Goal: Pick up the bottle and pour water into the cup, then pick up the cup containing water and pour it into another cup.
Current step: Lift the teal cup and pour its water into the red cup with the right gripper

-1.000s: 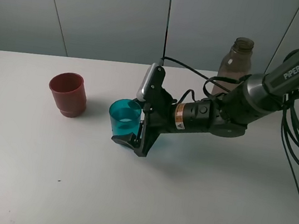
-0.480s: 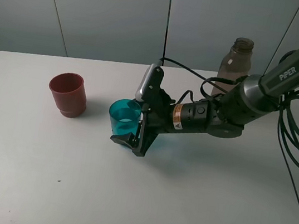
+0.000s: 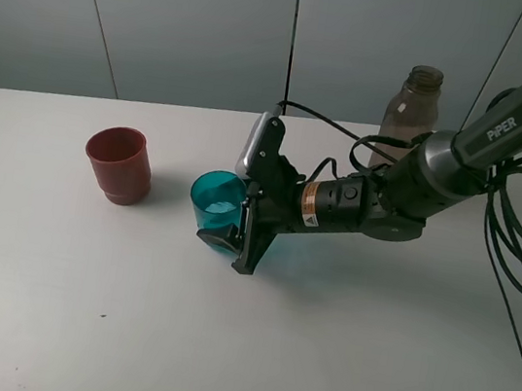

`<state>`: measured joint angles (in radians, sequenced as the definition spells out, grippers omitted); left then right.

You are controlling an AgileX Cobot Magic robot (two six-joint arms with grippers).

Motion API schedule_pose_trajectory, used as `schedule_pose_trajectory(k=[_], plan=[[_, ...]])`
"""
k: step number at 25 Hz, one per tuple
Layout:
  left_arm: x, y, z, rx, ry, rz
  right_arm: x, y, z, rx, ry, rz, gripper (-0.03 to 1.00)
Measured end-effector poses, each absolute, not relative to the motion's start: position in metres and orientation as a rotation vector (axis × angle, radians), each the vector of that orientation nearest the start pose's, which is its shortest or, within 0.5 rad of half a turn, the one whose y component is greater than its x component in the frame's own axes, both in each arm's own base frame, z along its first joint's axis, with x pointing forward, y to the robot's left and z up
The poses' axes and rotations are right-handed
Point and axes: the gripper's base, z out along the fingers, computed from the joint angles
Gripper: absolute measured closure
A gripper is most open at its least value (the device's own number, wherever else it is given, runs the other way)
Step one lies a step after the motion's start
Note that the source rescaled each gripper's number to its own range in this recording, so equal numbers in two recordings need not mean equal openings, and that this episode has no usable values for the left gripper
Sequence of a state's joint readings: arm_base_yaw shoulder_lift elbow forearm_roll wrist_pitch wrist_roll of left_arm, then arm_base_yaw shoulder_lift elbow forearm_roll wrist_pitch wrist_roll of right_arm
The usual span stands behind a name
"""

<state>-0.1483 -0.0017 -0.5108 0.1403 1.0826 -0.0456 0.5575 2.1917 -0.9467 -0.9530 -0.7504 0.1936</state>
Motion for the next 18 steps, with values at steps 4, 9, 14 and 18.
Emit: schedule_pose_trajectory(k=[4, 9, 14, 18], plan=[[-0.006, 0.012, 0.279, 0.096, 2.044, 0.047, 0.292, 0.242, 0.063, -1.448, 1.618, 0.627, 0.82], [-0.006, 0.012, 0.279, 0.096, 2.044, 0.047, 0.292, 0.242, 0.063, -1.448, 1.613, 0.631, 0.82], [-0.006, 0.012, 0.279, 0.096, 2.044, 0.047, 0.295, 0.243, 0.089, -1.39, 1.605, 0.633, 0.82], [-0.006, 0.012, 0.279, 0.096, 2.044, 0.047, 0.298, 0.242, 0.111, -1.326, 1.633, 0.63, 0.82]])
